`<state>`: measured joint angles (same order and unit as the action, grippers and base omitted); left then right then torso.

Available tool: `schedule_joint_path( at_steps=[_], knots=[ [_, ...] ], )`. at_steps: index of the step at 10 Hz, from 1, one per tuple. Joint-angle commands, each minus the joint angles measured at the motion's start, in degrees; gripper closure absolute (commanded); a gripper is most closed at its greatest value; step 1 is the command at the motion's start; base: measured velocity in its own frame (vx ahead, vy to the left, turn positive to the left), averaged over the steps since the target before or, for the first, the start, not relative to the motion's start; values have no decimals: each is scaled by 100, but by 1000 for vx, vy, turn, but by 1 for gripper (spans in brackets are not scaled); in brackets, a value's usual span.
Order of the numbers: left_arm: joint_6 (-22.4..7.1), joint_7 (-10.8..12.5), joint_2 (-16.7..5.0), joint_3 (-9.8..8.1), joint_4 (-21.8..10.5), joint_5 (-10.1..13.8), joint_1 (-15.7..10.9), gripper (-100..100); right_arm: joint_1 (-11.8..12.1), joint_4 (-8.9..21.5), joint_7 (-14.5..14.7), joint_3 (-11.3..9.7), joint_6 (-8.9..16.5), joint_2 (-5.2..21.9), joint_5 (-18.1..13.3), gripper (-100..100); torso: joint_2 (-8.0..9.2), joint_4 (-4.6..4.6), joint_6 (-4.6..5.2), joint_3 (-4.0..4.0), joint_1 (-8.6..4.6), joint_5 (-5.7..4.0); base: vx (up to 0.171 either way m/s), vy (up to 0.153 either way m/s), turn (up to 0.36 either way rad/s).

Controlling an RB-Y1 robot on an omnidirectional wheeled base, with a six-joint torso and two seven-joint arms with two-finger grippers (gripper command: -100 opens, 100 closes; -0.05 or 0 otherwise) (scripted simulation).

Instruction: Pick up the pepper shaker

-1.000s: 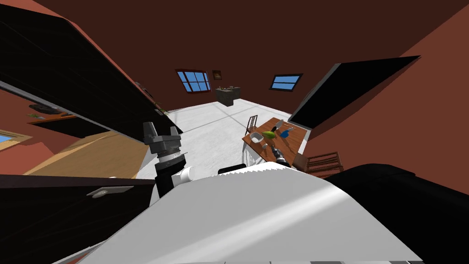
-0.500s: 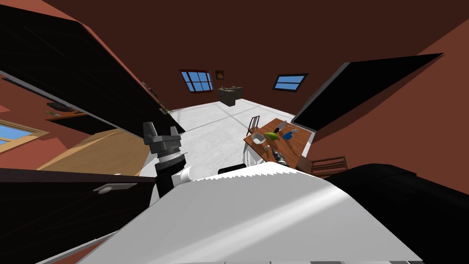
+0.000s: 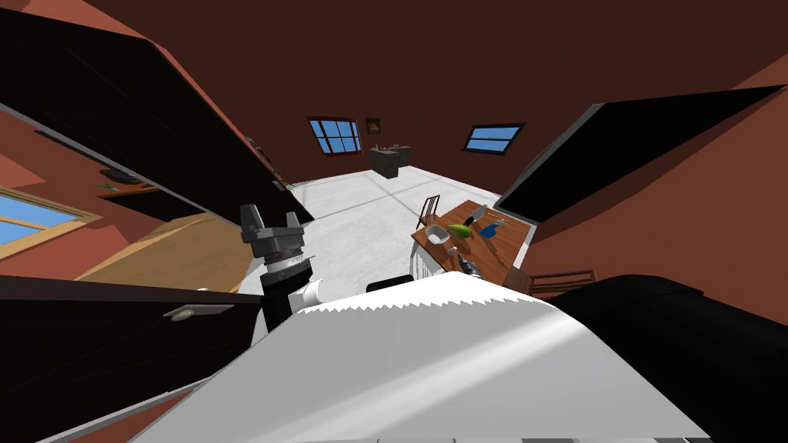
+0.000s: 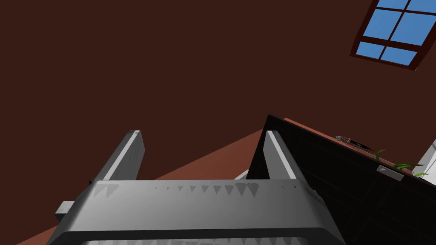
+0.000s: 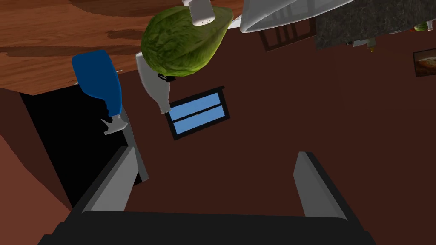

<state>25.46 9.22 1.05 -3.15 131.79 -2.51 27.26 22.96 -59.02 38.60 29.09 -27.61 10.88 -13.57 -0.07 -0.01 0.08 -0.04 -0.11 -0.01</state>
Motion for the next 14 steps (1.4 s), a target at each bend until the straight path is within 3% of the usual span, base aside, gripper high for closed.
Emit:
schedule_joint_path(
  at_steps=[1, 2, 5, 7, 8, 11, 13, 14],
  knots=[
    [0, 0, 0, 0, 0, 0, 0, 0, -100, 286, 222, 106, 37, 14, -43, -100, 0, 0, 0, 0, 0, 0, 42, 1, 95],
    [0, 0, 0, 0, 0, 0, 0, 0, -100, 442, 222, 106, 37, 14, -43, -100, -5, 0, -3, -2, 0, 1, 50, -1, 66],
    [0, 0, 0, 0, 0, 0, 0, 0, -257, 978, 626, 293, 108, 31, -115, -100, -12, -2, -1, -7, -3, 0, 67, -9, 82],
    [0, 0, 0, 0, 0, 0, 0, 0, -257, 1121, 626, 293, 108, 31, -115, -100, -14, -3, 0, -8, -4, 0, 45, -12, 15],
    [0, 0, 0, 0, 0, 0, 0, 0, -338, 1311, 821, 378, 141, 41, -146, -100, -3, -1, 0, -2, -2, 0, 37, -11, 59],
    [0, 0, 0, 0, 0, 0, 0, 0, -419, 1734, 1008, 459, 173, 52, -174, -100, -17, -2, -2, -9, -10, -1, 69, -28, 49],
    [0, 0, 0, 0, 0, 0, 1, 0, -579, 2273, 1359, 604, 230, 74, -221, -100, -19, -3, -1, -11, -12, -2, 93, -52, 64],
    [0, 0, -1, -1, 0, 0, 1, 0, -579, 2273, 1359, 604, 230, 74, -221, -100, -27, -5, -1, -15, -21, -3, 91, -36, 23]
  ],
)
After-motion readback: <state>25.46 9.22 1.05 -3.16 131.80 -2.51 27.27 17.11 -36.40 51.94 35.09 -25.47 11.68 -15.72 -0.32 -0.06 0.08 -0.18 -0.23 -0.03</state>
